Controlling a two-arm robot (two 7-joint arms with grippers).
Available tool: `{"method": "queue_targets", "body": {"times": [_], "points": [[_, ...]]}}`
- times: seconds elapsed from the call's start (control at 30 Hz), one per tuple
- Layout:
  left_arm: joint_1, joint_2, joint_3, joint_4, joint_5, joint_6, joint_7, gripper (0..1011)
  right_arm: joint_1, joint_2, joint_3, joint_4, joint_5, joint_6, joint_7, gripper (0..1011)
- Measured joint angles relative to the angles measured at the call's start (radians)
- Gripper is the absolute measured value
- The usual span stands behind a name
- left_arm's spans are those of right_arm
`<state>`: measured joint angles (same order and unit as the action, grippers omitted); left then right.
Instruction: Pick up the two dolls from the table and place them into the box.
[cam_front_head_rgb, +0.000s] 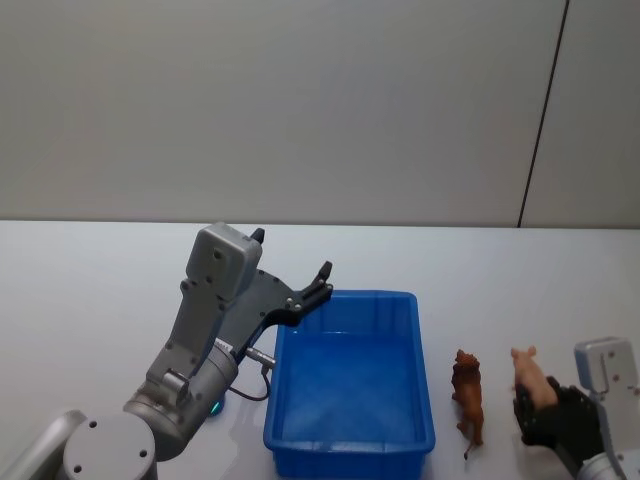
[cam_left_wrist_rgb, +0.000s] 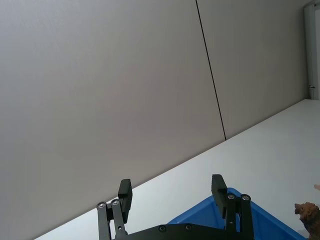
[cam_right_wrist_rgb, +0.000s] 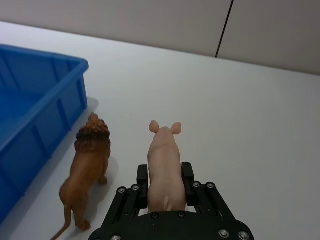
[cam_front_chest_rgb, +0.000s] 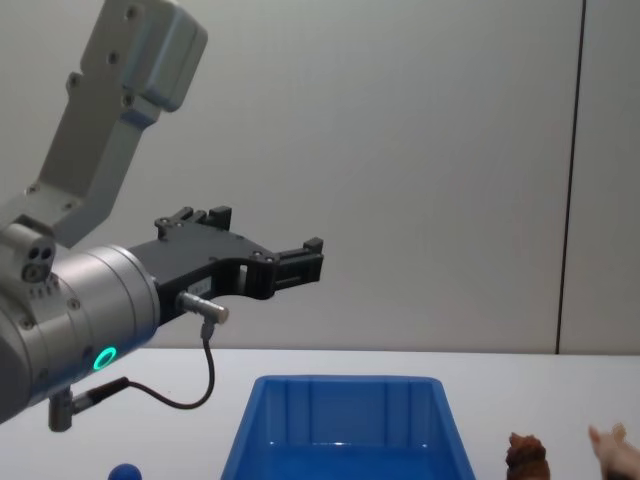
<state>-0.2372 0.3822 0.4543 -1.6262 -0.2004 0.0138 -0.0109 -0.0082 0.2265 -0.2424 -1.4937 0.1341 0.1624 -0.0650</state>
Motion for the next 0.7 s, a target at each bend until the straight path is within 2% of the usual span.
{"method": "queue_targets", "body": {"times": [0.37,0.7], "points": [[0.000,0.000,0.000,0.000,0.000,0.000,0.000,1001,-0.020,0.010,0.003,-0.099,-0.020,-0.046,0.011,386],[0.000,0.000,0.000,0.000,0.000,0.000,0.000,1001,-0.007,0.001,-0.004,-0.153,-0.019,-0.064,0.092,386]]}}
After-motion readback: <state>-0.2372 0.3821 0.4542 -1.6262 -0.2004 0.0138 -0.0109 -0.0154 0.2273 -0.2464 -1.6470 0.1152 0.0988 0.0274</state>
